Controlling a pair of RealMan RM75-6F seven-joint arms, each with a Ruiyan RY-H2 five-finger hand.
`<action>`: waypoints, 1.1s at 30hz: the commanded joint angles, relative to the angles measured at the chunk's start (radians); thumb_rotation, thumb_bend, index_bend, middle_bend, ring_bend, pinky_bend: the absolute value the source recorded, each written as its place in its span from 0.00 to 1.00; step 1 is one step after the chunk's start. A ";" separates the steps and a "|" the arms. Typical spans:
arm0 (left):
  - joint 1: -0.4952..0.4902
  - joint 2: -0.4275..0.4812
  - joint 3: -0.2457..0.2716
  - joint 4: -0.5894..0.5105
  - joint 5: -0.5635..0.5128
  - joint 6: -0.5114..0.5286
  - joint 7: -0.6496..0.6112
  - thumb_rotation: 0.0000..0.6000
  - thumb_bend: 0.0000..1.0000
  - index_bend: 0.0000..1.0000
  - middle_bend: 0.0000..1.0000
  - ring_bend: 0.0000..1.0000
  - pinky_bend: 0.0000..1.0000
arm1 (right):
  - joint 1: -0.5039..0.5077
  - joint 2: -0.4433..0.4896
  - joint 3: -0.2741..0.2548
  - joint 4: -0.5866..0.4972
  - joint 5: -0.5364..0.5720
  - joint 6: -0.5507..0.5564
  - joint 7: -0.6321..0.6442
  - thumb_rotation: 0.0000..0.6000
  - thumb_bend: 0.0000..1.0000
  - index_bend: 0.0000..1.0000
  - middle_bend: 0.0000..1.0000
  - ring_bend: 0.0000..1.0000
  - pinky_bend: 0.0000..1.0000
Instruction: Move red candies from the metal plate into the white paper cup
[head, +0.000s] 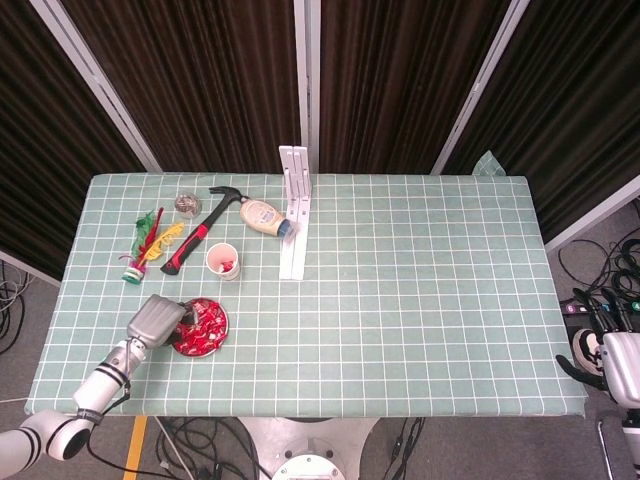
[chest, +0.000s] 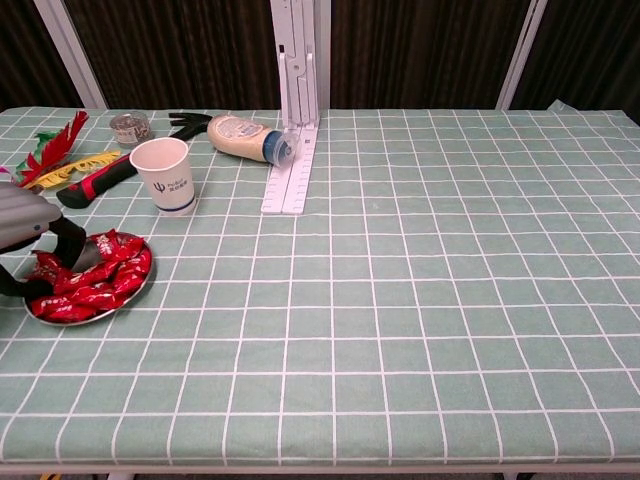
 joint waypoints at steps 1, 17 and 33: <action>0.003 -0.004 0.002 0.007 0.006 0.003 -0.016 1.00 0.40 0.63 0.67 0.92 1.00 | -0.001 0.000 -0.001 0.000 -0.001 0.002 0.000 1.00 0.09 0.08 0.18 0.03 0.28; 0.012 0.109 -0.057 -0.153 0.014 0.102 -0.129 1.00 0.45 0.67 0.72 0.93 1.00 | -0.003 0.001 0.000 0.006 -0.006 0.009 0.014 1.00 0.09 0.08 0.18 0.03 0.29; -0.170 0.125 -0.246 -0.173 -0.127 -0.049 -0.146 1.00 0.45 0.66 0.72 0.93 1.00 | -0.006 -0.001 0.000 0.015 0.000 0.008 0.024 1.00 0.09 0.08 0.18 0.03 0.29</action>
